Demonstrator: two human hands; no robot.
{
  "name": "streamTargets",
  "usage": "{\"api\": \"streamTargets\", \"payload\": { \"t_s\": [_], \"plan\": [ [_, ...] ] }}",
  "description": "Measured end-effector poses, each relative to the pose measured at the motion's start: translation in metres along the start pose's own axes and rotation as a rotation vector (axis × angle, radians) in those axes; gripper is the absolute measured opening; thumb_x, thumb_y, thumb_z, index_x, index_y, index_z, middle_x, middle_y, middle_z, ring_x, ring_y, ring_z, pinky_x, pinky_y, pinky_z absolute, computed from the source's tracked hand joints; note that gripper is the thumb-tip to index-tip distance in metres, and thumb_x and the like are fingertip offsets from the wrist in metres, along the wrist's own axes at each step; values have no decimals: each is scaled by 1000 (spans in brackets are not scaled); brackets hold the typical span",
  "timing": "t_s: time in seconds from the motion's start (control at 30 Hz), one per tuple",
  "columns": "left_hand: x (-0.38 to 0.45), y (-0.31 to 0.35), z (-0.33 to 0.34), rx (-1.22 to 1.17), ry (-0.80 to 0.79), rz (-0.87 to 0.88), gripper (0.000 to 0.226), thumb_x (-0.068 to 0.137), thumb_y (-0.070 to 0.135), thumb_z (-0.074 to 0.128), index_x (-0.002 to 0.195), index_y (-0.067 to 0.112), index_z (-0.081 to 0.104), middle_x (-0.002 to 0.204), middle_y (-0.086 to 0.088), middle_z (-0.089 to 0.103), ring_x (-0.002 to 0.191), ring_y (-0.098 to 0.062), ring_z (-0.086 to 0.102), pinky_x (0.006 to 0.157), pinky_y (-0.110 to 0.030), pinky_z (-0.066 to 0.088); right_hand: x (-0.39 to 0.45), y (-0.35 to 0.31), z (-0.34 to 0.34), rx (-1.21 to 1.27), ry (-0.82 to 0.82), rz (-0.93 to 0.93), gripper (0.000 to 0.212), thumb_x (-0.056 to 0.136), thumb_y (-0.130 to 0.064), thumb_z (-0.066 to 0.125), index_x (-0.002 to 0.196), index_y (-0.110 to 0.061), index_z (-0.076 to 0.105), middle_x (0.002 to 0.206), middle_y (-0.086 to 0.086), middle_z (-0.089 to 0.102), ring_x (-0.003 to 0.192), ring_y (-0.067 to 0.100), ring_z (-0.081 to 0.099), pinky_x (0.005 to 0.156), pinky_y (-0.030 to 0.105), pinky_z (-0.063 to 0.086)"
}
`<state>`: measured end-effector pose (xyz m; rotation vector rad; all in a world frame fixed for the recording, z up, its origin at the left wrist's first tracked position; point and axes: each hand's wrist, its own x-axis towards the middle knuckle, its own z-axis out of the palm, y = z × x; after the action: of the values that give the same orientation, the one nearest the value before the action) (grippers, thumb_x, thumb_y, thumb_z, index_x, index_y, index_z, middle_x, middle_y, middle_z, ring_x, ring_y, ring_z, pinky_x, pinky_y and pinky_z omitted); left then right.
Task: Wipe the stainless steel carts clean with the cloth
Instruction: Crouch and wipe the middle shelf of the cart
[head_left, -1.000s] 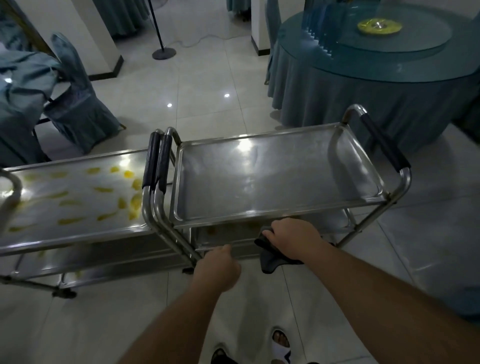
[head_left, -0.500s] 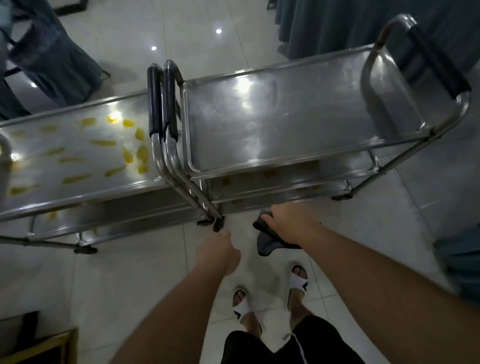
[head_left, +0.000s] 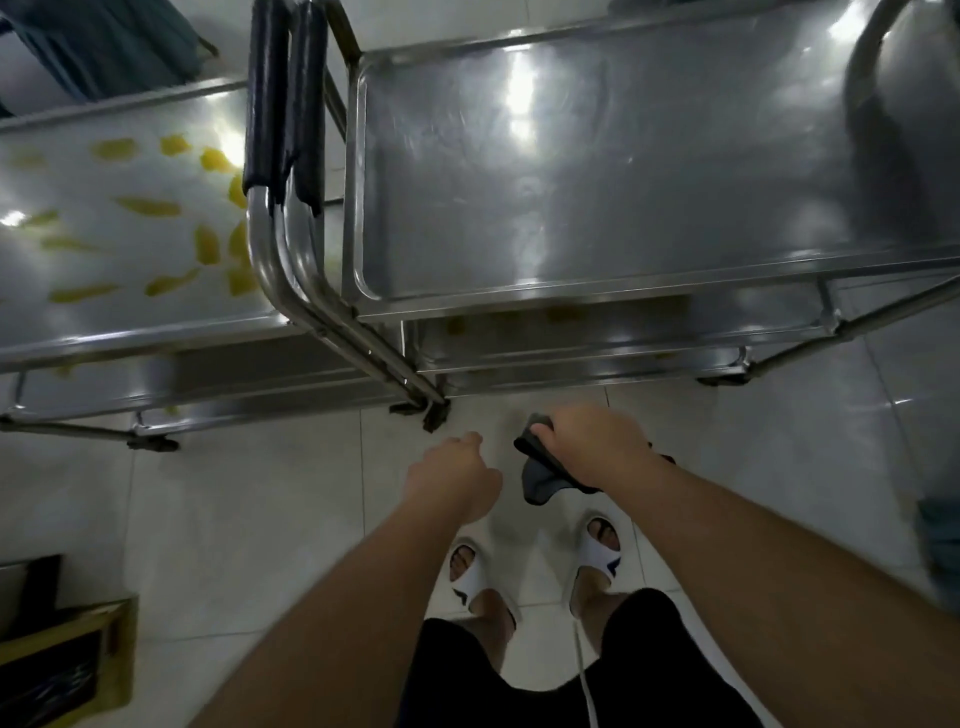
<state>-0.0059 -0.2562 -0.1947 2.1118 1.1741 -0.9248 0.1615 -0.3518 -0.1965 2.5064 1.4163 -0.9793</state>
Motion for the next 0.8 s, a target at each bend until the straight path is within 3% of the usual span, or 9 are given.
{"api": "streamTargets", "payload": {
  "t_s": [0.1,0.2,0.37,0.5,0.67,0.8],
  "plan": [
    [44,-14,8,14,20,-5,66,103,46,46,164,26,29,162,-8,42,141,-35,46,110,-48,41,35,5,24,-45,-22,-18,35,110,-43,34,99,-20,57,72,-2,41,74,24,49,66,36,39],
    [84,-36,16,7,41,-55,68,102,44,47,165,28,29,163,-7,41,142,-33,46,110,-47,41,72,9,47,-29,-1,7,42,109,-46,34,103,-16,62,77,2,54,74,25,56,65,35,42],
    [152,-68,32,-45,109,-88,66,102,43,50,164,30,32,161,-5,45,141,-30,49,110,-42,41,141,11,72,7,-105,19,46,108,-51,32,98,-18,62,88,4,61,79,23,59,74,37,46],
    [208,-77,48,-119,198,-53,56,102,44,51,155,28,46,155,-3,53,136,-30,55,110,-45,46,195,13,93,61,124,-82,47,109,-50,32,94,-15,60,89,7,64,80,26,61,76,42,54],
    [275,-84,78,-147,294,-53,38,98,38,49,135,27,56,130,-5,66,113,-29,65,94,-44,55,264,-1,109,135,297,-122,43,108,-51,35,82,-21,51,77,2,54,70,22,53,65,37,39],
    [322,-95,100,-132,387,-15,50,98,37,50,146,25,50,134,-8,66,117,-31,65,96,-47,57,304,-9,116,238,523,-148,47,106,-53,37,74,-21,49,68,1,50,62,21,50,62,36,38]
  ]
}}
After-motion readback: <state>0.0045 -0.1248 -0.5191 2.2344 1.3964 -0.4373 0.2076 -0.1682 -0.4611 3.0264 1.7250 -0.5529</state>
